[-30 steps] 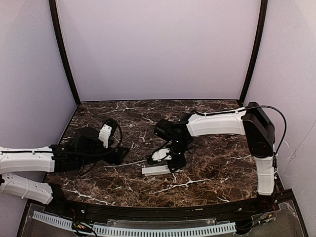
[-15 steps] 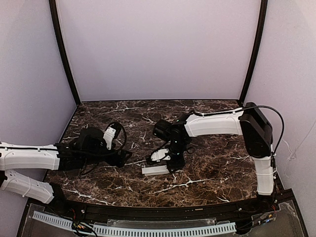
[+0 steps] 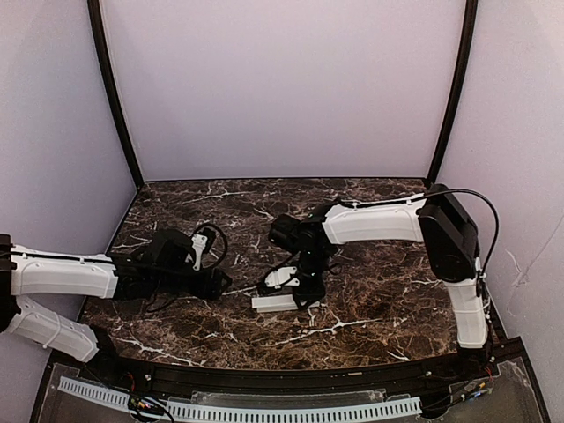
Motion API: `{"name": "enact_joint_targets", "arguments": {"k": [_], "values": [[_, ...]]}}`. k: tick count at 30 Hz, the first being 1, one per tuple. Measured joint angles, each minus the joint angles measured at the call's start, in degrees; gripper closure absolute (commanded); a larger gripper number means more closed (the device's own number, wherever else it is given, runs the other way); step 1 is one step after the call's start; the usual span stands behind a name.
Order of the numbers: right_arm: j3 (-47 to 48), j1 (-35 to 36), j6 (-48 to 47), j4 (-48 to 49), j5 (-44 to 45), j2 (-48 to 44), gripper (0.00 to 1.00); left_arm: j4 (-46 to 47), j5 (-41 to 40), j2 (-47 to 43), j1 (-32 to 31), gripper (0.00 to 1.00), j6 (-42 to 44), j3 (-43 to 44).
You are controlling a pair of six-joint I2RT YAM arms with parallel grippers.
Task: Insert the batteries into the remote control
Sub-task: Load the battery cover onto the remote control without the battery cover.
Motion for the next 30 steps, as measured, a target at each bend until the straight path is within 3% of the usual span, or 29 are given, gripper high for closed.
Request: {"name": "enact_joint_targets", "arguments": {"k": [9, 20, 25, 30], "values": [[2.8, 1.1, 5.0, -0.8, 0.0, 1.7, 0.76, -2.0, 1.3, 2.7, 1.9, 0.33, -3.7, 0.2], [6.8, 2.2, 12.4, -1.4, 1.0, 4.1, 0.72, -2.7, 3.3, 9.2, 3.3, 0.56, -5.8, 0.7], [6.9, 2.2, 13.4, -1.4, 1.0, 4.2, 0.72, 0.0, 6.7, 9.7, 3.3, 0.66, -5.8, 0.3], [7.1, 2.2, 13.7, -1.4, 1.0, 4.3, 0.71, 3.2, 9.3, 11.0, 3.3, 0.7, -5.8, 0.2]]}}
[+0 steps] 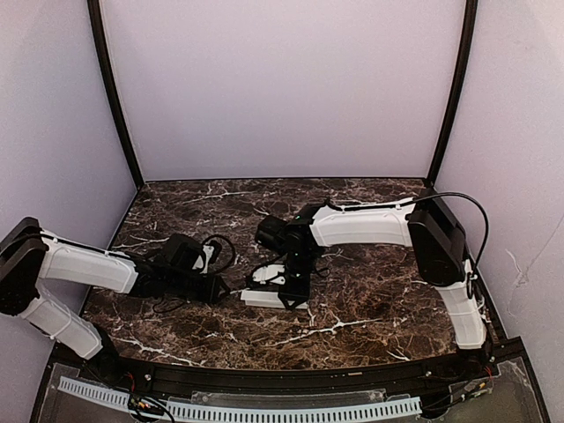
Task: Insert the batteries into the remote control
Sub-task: Load the battery cover onto the remote control without the battery cover.
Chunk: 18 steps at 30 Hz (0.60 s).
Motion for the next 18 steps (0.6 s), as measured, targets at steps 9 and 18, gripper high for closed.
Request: {"name": "enact_joint_targets", "arguments": {"k": [9, 18], "values": [[0.1, 0.0, 0.2, 0.1, 0.0, 0.1, 0.69, 4.0, 2.1, 4.5, 0.0, 0.73, 0.0, 0.1], [0.2, 0.0, 0.2, 0.0, 0.2, 0.2, 0.67, 7.0, 3.7, 6.4, -0.4, 0.75, 0.0, 0.5]]}}
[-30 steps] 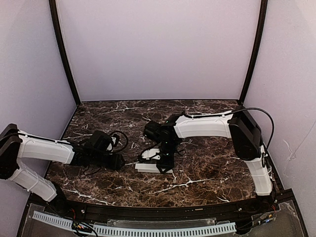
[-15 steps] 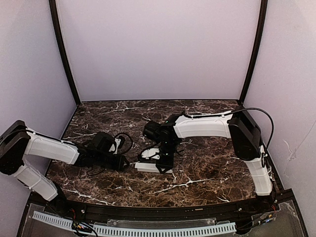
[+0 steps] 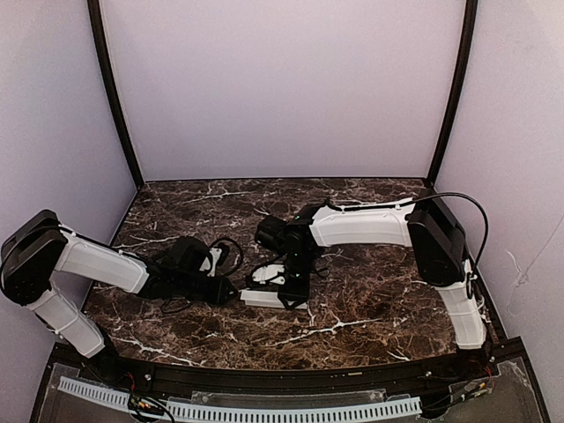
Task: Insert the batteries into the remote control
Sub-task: Load the battery cover onto the remote control without the battery cover.
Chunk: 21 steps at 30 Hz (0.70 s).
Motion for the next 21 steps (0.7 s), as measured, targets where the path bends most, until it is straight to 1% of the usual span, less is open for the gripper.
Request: {"name": "enact_joint_targets", "arguments": {"k": [21], "values": [[0.1, 0.0, 0.0, -0.2, 0.0, 0.0, 0.63, 1.6, 1.2, 2.7, -2.3, 0.76, 0.1, 1.9]]}}
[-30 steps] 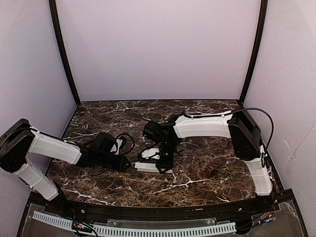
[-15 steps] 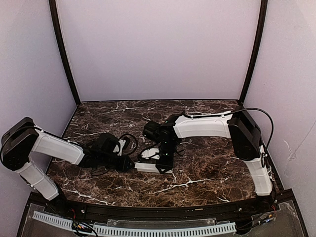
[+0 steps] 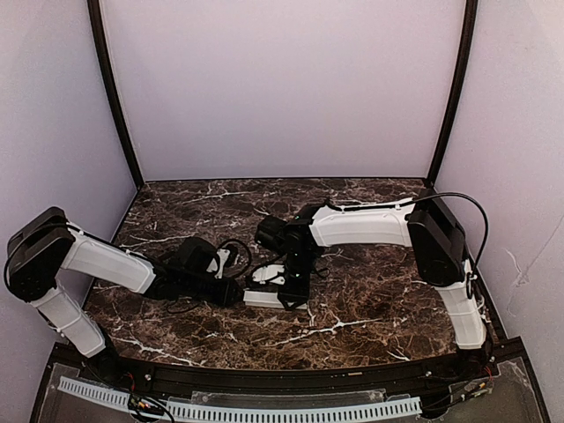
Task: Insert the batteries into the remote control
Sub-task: Load the battery cover onto the remote control without the battery cover.
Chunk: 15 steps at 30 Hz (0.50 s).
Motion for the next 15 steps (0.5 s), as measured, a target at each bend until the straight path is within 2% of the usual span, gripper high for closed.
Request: {"name": "enact_joint_targets", "arguments": {"k": [6, 15], "values": [[0.0, 0.0, 0.0, 0.0, 0.1, 0.0, 0.59, 0.2, 0.0, 0.1, -0.2, 0.75, 0.0, 0.0], [0.0, 0.0, 0.3, 0.2, 0.2, 0.0, 0.5, -0.6, -1.8, -1.2, 0.4, 0.59, -0.3, -0.3]]}}
